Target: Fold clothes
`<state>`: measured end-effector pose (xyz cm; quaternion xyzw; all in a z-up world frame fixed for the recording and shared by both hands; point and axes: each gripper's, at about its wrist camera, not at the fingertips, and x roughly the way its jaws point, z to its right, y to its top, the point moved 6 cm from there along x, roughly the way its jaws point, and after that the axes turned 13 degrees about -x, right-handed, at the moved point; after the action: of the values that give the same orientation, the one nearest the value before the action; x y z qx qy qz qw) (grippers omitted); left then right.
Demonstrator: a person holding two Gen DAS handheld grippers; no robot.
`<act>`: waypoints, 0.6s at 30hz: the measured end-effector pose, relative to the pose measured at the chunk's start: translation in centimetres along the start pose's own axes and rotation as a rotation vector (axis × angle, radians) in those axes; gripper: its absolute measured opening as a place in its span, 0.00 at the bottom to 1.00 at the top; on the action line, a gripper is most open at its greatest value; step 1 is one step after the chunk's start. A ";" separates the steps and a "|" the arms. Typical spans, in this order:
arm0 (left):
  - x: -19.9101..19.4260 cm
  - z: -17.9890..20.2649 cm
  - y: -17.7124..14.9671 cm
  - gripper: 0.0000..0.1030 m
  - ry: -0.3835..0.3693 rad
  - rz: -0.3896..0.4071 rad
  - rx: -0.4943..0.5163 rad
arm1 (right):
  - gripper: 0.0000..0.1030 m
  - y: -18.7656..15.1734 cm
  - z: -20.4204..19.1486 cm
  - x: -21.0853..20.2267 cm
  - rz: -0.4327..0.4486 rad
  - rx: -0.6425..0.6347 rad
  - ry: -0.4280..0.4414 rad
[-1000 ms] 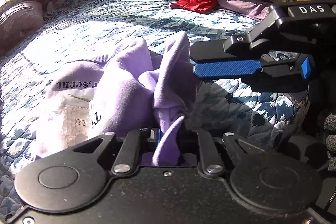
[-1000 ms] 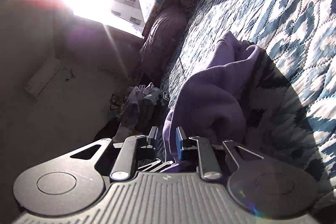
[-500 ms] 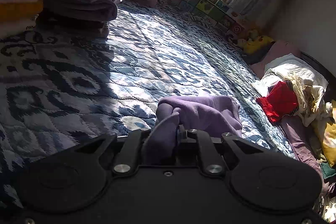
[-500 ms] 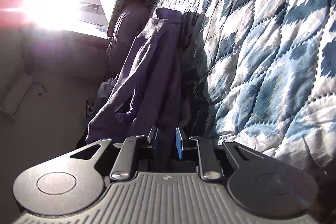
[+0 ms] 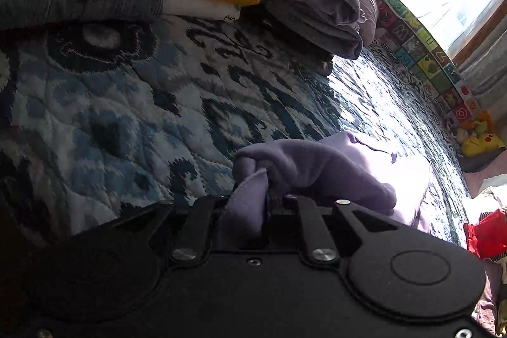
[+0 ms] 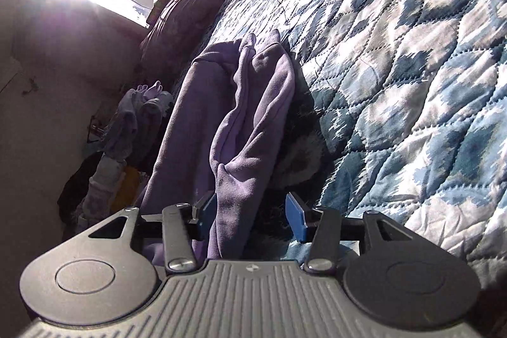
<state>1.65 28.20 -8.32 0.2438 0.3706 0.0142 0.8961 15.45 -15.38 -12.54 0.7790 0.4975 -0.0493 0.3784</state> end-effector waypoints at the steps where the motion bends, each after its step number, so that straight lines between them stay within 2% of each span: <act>1: 0.1 -0.4 0.1 0.11 0.015 0.005 0.001 | 0.53 0.4 0.2 0.2 0.007 0.002 -0.004; 4: 0.5 -1.6 0.3 0.13 0.050 0.002 -0.003 | 0.57 1.3 0.6 1.2 0.022 0.009 -0.012; 6: 0.7 -2.0 0.3 0.21 0.061 -0.029 0.000 | 0.61 1.7 1.1 2.1 0.021 0.015 -0.019; 7: 0.1 -2.1 0.6 0.26 0.055 -0.022 -0.001 | 0.63 1.9 1.4 2.5 0.020 0.018 -0.023; 9: -1.4 -1.8 1.2 0.51 0.043 0.006 0.021 | 0.63 2.2 1.9 3.4 0.020 0.025 -0.030; 12: -3.9 0.0 2.5 0.52 0.021 0.069 0.116 | 0.64 2.5 2.6 4.6 0.021 0.038 -0.032; 13: -4.1 1.1 2.7 0.53 -0.002 0.069 0.161 | 0.64 2.6 2.7 5.0 0.021 0.041 -0.032; 16: -3.5 4.6 2.6 0.58 -0.069 0.032 0.288 | 0.63 2.9 2.6 5.9 0.042 0.036 -0.040; 18: -1.5 7.0 1.8 0.60 -0.078 -0.005 0.383 | 0.54 3.1 2.5 6.4 0.047 0.032 -0.053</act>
<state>5.47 26.49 -2.28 0.4092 0.3319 -0.0682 0.8472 21.96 -12.94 -15.51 0.7948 0.4681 -0.0688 0.3802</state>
